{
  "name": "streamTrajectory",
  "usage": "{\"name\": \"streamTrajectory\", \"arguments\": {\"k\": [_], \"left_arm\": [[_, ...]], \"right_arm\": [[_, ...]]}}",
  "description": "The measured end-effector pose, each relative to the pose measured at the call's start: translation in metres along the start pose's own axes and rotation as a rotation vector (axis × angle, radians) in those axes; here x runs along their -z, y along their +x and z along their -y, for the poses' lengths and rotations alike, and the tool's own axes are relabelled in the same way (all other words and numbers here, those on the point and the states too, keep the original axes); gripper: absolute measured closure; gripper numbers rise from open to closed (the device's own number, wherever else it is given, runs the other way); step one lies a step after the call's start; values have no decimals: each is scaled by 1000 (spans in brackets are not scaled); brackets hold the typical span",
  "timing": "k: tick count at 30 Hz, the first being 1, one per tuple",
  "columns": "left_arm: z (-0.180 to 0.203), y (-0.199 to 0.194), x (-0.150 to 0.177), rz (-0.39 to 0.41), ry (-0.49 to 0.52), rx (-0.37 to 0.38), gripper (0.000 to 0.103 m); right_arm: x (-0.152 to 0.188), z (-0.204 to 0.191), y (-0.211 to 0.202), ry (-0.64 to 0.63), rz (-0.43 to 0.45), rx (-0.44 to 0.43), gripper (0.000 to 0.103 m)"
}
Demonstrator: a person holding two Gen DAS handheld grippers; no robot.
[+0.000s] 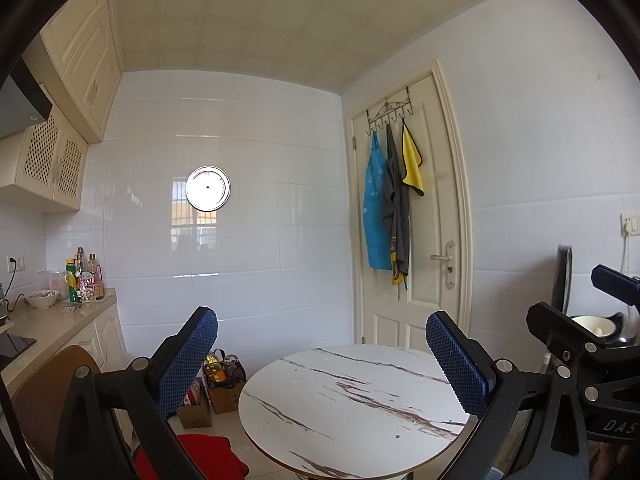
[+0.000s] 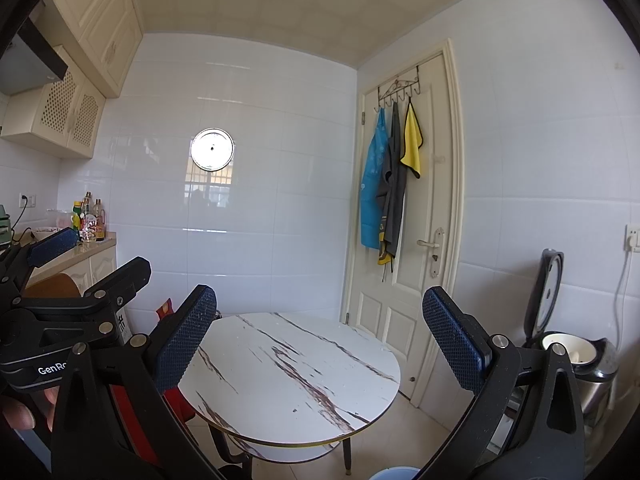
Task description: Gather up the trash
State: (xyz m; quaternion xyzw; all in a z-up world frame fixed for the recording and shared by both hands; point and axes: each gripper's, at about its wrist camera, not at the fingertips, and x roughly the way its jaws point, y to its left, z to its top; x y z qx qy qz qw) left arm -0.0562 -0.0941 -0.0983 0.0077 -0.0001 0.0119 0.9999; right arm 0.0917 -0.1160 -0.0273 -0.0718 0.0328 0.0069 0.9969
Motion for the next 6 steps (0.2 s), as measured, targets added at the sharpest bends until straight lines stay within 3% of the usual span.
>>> {"name": "streamTrajectory", "arguments": {"k": [6], "left_arm": [[-2, 3, 0, -1, 1, 3, 0]], "right_arm": [[0, 0, 0, 1, -1, 1, 0]]}}
